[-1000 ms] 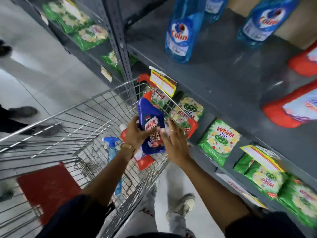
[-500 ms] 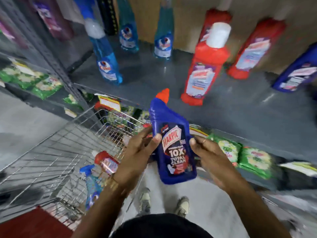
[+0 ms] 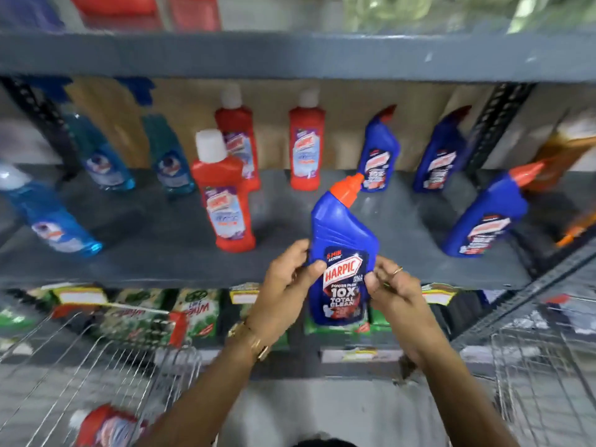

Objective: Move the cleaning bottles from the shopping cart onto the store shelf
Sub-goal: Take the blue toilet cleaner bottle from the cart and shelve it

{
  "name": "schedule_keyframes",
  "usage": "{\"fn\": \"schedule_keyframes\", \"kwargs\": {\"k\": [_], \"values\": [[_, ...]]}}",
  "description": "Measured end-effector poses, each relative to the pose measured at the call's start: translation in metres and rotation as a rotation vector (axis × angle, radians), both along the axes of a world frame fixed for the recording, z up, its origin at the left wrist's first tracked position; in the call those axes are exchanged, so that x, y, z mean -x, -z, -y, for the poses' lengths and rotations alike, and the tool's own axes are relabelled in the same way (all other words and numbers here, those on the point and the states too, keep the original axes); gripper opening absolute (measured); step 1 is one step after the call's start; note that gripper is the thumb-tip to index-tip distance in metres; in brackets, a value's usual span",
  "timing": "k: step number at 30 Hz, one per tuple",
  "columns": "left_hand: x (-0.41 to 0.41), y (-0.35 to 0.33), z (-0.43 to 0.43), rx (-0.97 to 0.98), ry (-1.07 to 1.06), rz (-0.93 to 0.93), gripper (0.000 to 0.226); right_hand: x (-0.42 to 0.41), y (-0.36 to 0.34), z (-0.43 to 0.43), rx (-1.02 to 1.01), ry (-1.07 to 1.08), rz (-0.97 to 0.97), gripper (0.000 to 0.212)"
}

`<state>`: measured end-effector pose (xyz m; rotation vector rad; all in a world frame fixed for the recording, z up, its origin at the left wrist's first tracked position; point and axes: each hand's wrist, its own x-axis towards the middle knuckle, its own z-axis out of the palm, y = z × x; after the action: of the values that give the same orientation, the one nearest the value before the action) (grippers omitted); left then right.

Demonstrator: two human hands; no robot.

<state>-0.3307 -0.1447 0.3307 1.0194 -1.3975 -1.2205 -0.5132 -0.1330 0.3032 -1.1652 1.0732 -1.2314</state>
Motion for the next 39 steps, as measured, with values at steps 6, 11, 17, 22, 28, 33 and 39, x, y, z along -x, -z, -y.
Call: {"fn": "schedule_keyframes", "kwargs": {"k": [6, 11, 17, 22, 28, 33, 39], "values": [[0.074, 0.014, 0.078, 0.083, 0.138, 0.062, 0.033, 0.067, 0.005, 0.055, 0.104, 0.163, -0.036, 0.043], [0.108, 0.03, 0.114, 0.097, 0.163, 0.085, 0.032, 0.097, 0.019, 0.082, 0.12, 0.209, -0.039, 0.04], [0.124, 0.049, 0.131, 0.093, 0.086, 0.121, 0.036, 0.113, 0.036, 0.107, 0.08, 0.221, -0.133, 0.038], [0.129, 0.056, 0.144, 0.098, 0.063, 0.139, 0.031, 0.118, 0.039, 0.122, 0.067, 0.252, -0.172, 0.037], [0.133, 0.051, 0.15, 0.069, 0.146, 0.119, 0.029, 0.12, 0.042, 0.127, 0.099, 0.254, -0.174, 0.037], [0.115, 0.052, 0.136, 0.015, 0.178, 0.09, 0.047, 0.094, 0.049, 0.096, 0.149, 0.565, -0.294, 0.039], [0.027, 0.053, 0.046, -0.065, 0.101, -0.097, 0.035, -0.016, 0.051, 0.027, 0.31, 0.578, -0.414, 0.029]]}}
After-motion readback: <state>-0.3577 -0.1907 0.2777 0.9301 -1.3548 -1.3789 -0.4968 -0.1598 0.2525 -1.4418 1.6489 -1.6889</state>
